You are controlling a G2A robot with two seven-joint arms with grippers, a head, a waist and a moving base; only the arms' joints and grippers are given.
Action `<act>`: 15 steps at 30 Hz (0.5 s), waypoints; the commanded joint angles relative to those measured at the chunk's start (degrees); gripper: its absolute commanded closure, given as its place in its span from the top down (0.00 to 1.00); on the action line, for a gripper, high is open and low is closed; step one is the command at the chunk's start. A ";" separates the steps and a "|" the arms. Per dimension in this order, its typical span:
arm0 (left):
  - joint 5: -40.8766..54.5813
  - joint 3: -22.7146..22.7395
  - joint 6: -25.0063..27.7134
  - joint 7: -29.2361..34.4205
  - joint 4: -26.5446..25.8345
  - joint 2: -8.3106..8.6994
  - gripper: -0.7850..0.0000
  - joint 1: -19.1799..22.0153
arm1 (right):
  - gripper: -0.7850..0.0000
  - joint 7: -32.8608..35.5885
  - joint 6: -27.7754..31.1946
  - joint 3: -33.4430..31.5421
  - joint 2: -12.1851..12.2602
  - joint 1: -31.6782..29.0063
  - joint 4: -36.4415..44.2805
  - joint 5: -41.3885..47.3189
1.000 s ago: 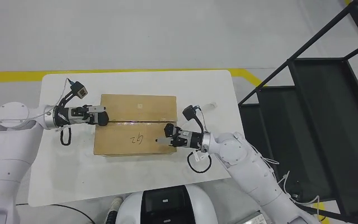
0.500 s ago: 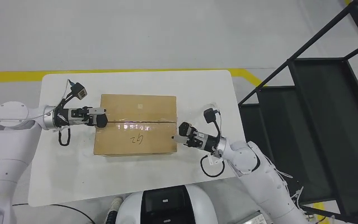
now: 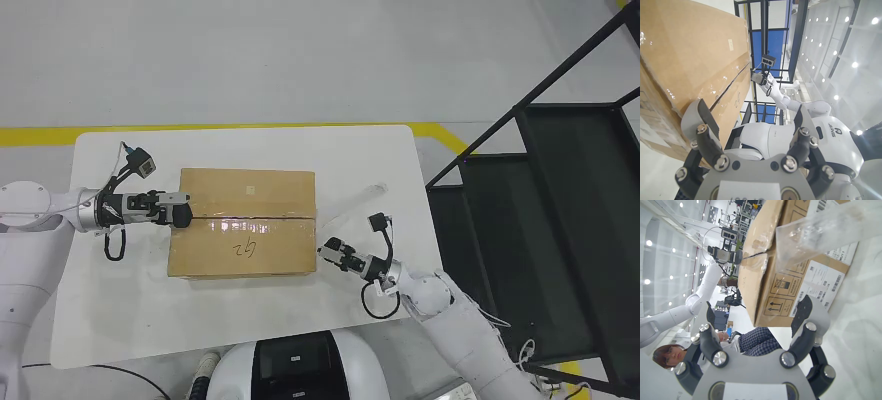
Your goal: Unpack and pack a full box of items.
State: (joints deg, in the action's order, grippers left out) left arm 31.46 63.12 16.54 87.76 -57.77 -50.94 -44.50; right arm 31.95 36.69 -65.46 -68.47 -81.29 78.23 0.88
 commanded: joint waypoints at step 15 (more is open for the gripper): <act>0.00 0.00 0.00 0.00 0.00 0.00 1.00 0.00 | 1.00 -7.11 12.77 8.80 -4.30 12.81 -18.67 6.81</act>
State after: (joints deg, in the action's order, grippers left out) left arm 31.46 63.12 16.54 87.76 -57.77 -50.94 -44.50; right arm 25.40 48.26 -56.77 -72.62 -68.78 60.10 7.46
